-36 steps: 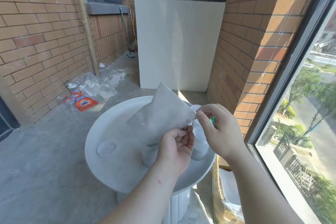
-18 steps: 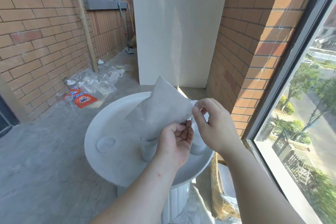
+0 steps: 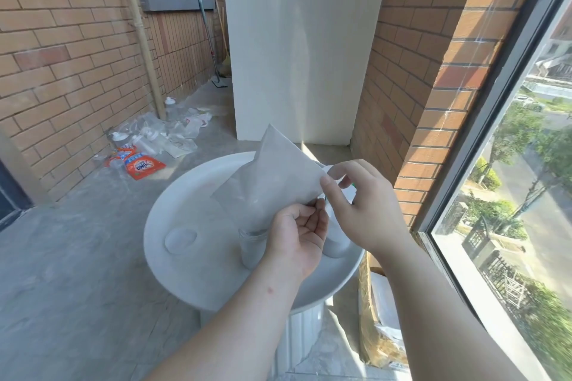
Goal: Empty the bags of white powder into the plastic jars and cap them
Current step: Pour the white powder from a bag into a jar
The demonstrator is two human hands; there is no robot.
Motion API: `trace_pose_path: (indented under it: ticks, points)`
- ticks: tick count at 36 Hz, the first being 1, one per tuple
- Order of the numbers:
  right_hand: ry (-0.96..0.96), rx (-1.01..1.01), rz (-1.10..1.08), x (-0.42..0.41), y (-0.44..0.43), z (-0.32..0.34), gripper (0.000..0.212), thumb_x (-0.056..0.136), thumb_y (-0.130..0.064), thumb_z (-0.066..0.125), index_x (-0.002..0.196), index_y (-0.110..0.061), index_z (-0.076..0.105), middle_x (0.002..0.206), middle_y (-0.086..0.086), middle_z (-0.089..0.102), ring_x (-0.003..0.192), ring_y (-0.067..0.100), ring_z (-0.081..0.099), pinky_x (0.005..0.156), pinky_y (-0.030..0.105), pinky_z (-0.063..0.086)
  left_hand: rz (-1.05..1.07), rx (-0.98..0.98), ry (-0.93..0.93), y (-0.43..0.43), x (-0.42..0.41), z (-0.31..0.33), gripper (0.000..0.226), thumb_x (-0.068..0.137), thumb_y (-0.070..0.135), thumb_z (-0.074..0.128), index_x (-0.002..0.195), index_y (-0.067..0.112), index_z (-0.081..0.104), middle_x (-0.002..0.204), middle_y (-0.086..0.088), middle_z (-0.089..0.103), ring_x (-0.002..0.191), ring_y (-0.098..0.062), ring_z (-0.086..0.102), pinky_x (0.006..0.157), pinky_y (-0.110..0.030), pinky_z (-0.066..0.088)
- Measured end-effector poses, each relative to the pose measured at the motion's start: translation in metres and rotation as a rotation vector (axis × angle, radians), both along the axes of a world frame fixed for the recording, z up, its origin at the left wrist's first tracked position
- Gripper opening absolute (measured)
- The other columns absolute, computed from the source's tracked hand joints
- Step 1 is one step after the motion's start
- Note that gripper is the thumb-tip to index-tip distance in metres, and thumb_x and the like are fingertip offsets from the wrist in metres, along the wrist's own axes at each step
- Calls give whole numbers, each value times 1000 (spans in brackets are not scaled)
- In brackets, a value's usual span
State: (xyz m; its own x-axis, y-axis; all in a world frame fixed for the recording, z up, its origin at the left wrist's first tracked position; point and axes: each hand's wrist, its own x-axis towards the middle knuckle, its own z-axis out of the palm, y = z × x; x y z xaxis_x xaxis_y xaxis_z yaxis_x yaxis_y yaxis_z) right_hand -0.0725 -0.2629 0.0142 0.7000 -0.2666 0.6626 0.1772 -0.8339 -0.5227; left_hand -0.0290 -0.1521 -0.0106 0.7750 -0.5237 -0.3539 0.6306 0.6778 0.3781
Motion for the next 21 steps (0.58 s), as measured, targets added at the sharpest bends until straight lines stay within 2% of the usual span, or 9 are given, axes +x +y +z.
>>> trace_pose_path:
  ticks: [4,7,10,16,21]
  points:
    - [-15,-14,-12,1,-3,-1,9,95,-26,64,88,-21,65,91,-14,59,82,6,58,69,27,46,7,3,12,1,-1,2,27,84,-12,43,80,-3,68,74,-10,70,69,-17,69,65,-22,56]
    - [-6,10,1,1,-2,0,8,95,-29,66,90,-23,66,94,-15,61,84,3,57,71,21,45,0,3,10,1,-1,2,27,85,-12,43,81,-3,68,76,-10,71,68,-16,69,66,-22,55]
    - [-24,0,-11,1,-1,1,8,94,-23,66,86,-20,66,91,-13,61,82,6,58,71,26,47,1,4,20,0,-1,1,27,85,-12,43,80,-4,68,74,-10,71,67,-16,69,64,-22,56]
    - [-13,10,-4,1,0,2,8,94,-28,67,88,-23,66,95,-13,62,84,3,58,73,28,49,8,5,8,0,1,-1,28,83,-12,43,80,-3,69,76,-10,70,67,-16,69,73,-24,54]
    - [-36,12,2,2,0,2,13,93,-33,64,86,-21,66,93,-12,62,84,5,58,72,30,50,8,10,11,-1,0,-1,27,83,-12,43,82,-3,69,74,-10,70,66,-16,68,74,-24,54]
